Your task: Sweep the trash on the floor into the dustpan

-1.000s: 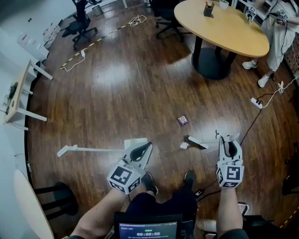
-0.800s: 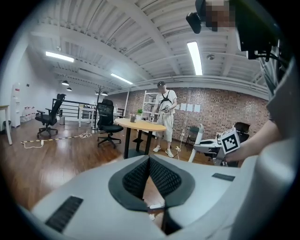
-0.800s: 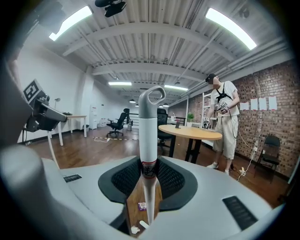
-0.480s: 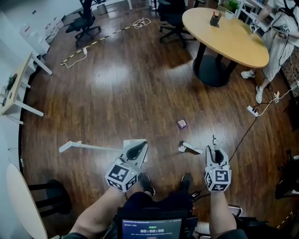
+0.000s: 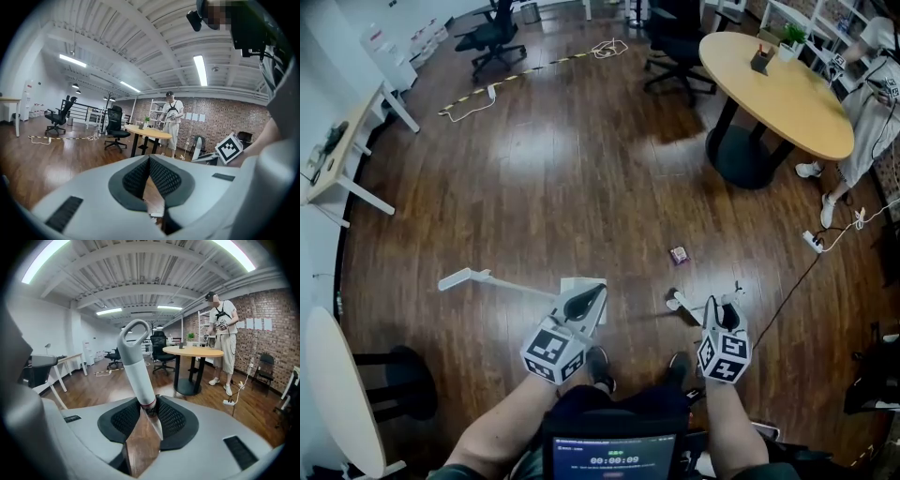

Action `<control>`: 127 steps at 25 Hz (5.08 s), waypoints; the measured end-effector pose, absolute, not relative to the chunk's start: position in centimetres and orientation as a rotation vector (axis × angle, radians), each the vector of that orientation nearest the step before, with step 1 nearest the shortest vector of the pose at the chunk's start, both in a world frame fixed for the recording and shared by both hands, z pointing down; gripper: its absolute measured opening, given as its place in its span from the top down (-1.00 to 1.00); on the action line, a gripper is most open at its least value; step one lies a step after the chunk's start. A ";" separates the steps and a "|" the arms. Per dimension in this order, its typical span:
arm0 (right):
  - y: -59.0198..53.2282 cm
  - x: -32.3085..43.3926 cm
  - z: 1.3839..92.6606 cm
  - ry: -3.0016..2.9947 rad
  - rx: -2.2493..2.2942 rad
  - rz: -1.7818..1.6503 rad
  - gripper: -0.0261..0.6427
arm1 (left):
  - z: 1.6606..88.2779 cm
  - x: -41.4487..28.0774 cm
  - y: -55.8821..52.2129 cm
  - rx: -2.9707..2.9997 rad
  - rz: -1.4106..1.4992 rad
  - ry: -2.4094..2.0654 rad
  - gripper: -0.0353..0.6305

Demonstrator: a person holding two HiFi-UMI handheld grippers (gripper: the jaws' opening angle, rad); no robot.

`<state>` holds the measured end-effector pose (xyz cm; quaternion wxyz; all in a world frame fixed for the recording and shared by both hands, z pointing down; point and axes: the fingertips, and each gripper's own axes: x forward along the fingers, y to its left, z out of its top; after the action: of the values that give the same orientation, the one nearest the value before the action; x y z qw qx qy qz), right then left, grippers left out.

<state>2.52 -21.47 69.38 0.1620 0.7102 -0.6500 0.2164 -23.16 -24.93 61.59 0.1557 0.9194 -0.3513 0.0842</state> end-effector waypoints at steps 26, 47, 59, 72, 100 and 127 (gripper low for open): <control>-28.1 -25.7 70.9 -1.787 1.971 0.888 0.49 | 64.3 -47.0 -27.4 2.492 0.085 -1.195 0.86; -30.7 -35.4 66.7 -2.008 1.836 1.093 0.52 | 64.9 -50.9 -28.1 2.389 0.105 -1.284 0.86; -26.7 -28.0 54.2 -2.179 1.936 0.739 0.53 | 56.7 -44.7 -26.2 2.531 0.095 -1.200 0.86; -21.2 -6.6 40.4 -2.294 1.966 0.269 0.56 | 45.1 -24.7 -23.3 2.646 -0.006 -1.112 0.86; -9.9 20.6 23.6 -2.410 1.969 -0.060 0.56 | 26.7 -3.0 -15.9 2.786 -0.017 -1.108 0.86; -8.2 19.6 23.1 -2.393 1.952 -0.051 0.56 | 26.9 -2.4 -13.4 2.801 0.045 -0.987 0.86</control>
<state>19.64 -8.21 23.10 0.0266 0.6317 -0.7746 -0.0166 -2.44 -13.42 26.93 0.0857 0.9396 -0.3311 0.0152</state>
